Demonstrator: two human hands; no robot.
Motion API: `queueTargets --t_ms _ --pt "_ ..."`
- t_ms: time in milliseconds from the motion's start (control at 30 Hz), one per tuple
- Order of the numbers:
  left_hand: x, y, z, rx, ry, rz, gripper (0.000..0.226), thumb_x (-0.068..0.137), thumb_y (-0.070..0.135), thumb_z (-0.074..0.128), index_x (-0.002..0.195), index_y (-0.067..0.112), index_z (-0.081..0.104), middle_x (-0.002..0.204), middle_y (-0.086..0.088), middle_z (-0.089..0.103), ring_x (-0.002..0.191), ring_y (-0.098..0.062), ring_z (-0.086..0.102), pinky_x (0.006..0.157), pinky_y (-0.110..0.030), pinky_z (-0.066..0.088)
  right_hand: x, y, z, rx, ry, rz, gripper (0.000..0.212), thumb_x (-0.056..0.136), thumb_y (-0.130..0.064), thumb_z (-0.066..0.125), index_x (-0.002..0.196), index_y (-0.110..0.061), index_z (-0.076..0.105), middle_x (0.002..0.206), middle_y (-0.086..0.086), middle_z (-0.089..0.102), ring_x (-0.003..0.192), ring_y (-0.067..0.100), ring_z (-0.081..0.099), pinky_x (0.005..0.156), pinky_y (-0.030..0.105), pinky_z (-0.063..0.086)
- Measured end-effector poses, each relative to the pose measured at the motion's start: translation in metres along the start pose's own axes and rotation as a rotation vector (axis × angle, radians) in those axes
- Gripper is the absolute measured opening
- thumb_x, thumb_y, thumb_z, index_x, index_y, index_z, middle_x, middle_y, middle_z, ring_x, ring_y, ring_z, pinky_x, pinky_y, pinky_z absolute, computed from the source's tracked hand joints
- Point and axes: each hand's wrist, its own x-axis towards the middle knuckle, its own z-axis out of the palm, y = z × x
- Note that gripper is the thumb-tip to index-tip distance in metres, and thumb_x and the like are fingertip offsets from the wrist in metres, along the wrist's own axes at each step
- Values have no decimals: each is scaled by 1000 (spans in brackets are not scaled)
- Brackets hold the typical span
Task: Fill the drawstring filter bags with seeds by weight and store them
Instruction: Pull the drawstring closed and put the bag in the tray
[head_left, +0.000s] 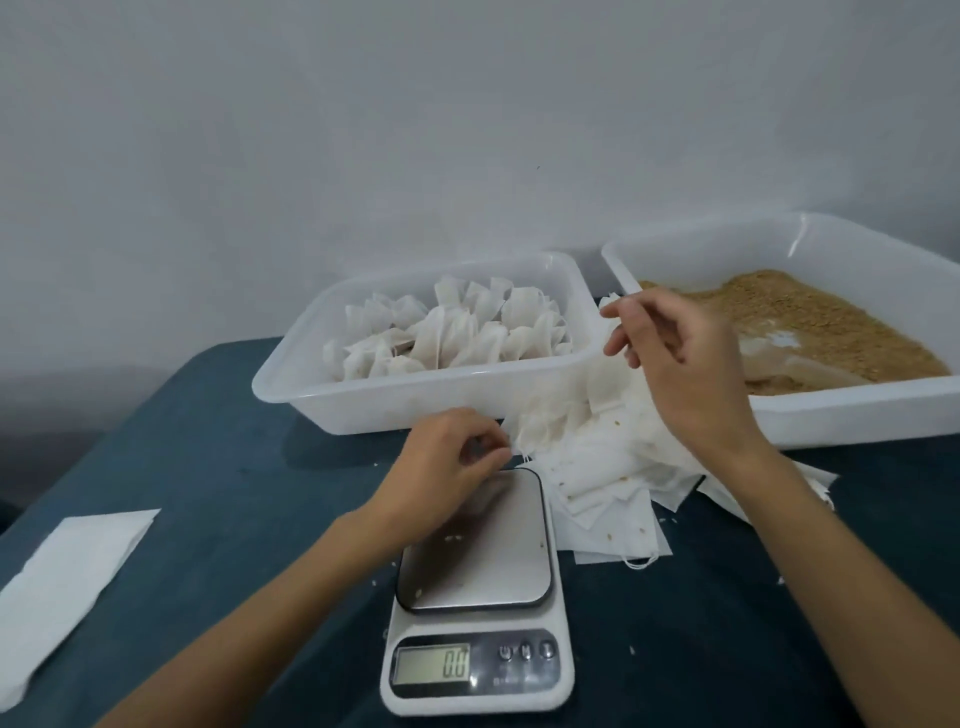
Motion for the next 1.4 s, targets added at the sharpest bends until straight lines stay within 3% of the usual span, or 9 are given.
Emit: queueTargets --t_ms 167,300,500,633,800,900,1067,1200,1400 --pt "31 25 29 132 17 -29 16 97 29 72 99 13 75 90 1 64 84 -17 57 77 -35 47 -4 3 3 -8 -19 10 23 105 -28 53 99 -15 71 72 -5 70 65 8 60 72 50 54" --pt "41 50 46 155 -85 50 19 93 34 76 96 16 75 91 4 61 86 -17 58 69 -31 40 -3 6 2 -20 -1 12 24 105 -29 52 99 -16 71 72 -4 70 64 15 61 71 54 52" --pt "52 64 58 331 -173 99 41 92 39 76 128 22 66 115 -1 59 108 -21 57 84 -41 52 -3 7 3 -12 -6 -3 25 105 -29 52 99 -14 72 70 -4 70 62 16 61 68 53 53" --pt "57 65 65 386 -155 159 25 101 27 65 123 19 72 117 -4 58 111 -25 55 82 -42 52 -2 8 2 -6 0 3 26 106 -30 51 98 -15 71 70 -4 69 62 20 60 67 54 52" --pt "60 71 75 314 -140 281 30 99 30 68 127 20 71 123 -5 57 109 -23 54 77 -38 49 -2 8 0 -4 22 5 28 106 -33 49 100 -16 71 71 -4 69 62 19 60 68 52 53" --pt "62 77 84 295 -123 334 23 99 25 67 118 17 77 126 -9 60 107 -26 56 77 -43 52 0 8 -1 -5 54 -6 28 106 -33 49 98 -17 71 70 -4 69 61 20 60 66 49 53" --pt "64 79 96 304 -67 414 18 98 17 65 99 7 80 107 -13 64 97 -30 58 67 -42 49 1 9 -1 18 86 3 28 106 -31 49 95 -19 71 69 -3 69 60 28 58 65 51 52" --pt "63 78 97 255 -170 390 20 95 26 71 104 10 80 111 -10 64 103 -27 55 75 -43 50 2 10 -2 19 86 -2 27 107 -31 48 95 -20 70 69 -3 69 60 29 57 64 51 51" --pt "67 75 98 372 -117 428 19 99 18 61 106 11 77 115 -9 64 104 -28 55 73 -44 49 2 11 -2 14 93 -7 29 107 -31 48 96 -17 71 69 -3 69 60 28 58 65 50 52"
